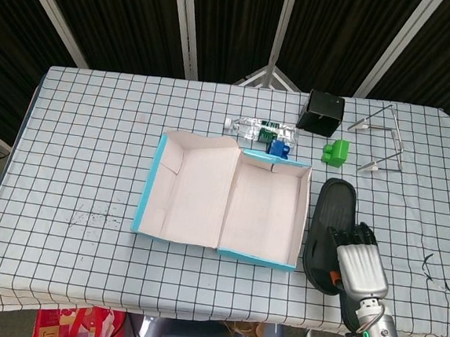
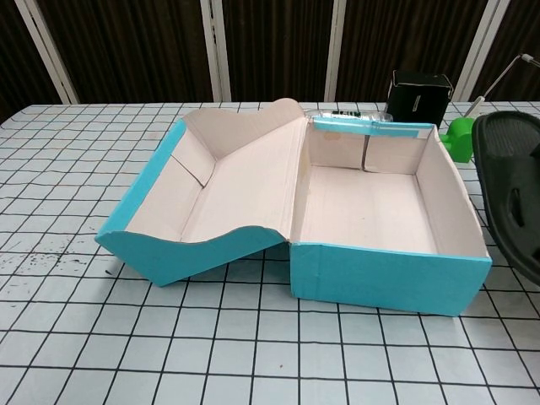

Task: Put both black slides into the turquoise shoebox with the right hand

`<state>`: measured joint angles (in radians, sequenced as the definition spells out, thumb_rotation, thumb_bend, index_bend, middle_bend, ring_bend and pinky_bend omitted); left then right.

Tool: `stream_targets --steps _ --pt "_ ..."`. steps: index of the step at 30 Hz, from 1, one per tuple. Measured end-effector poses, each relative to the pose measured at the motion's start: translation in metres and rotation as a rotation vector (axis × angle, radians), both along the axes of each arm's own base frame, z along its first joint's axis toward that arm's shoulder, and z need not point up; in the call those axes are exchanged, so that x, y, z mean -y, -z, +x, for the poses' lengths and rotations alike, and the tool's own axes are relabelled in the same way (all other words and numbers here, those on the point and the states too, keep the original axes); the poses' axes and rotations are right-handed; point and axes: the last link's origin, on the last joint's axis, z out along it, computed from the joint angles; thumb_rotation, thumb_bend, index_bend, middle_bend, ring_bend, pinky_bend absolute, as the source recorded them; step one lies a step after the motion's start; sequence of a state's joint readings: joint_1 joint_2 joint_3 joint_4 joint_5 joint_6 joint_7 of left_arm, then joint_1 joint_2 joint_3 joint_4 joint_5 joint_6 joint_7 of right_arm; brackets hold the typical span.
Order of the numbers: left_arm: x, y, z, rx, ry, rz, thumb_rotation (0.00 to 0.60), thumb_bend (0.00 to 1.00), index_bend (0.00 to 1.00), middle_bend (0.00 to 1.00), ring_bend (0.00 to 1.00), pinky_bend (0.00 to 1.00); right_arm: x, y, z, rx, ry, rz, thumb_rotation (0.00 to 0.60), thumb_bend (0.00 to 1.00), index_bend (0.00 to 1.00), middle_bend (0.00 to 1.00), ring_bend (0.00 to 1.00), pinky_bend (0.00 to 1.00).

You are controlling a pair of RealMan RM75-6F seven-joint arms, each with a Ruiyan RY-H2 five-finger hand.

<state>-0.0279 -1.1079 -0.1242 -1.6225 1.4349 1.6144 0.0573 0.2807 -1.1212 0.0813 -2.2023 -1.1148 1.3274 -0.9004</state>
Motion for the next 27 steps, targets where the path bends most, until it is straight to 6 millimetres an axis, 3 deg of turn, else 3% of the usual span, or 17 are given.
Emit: stream_targets --steps 10,19,27 --pt "0.0 0.0 0.0 0.0 0.002 0.001 0.6 0.2 0.1 0.01 0.0 0.08 0.043 -0.035 0.027 0.338 0.125 0.101 0.6 0.43 0.61 0.55 0.29 0.09" --pt "-0.001 0.0 0.0 -0.004 0.003 0.003 0.6 0.2 0.1 0.01 0.0 0.08 0.08 -0.044 0.062 0.753 0.235 0.279 0.6 0.45 0.62 0.55 0.3 0.09" --pt "-0.002 0.0 -0.001 -0.003 0.002 0.004 0.6 0.2 0.1 0.01 0.0 0.08 0.112 -0.044 0.07 1.009 0.328 0.355 0.6 0.45 0.62 0.55 0.3 0.09"
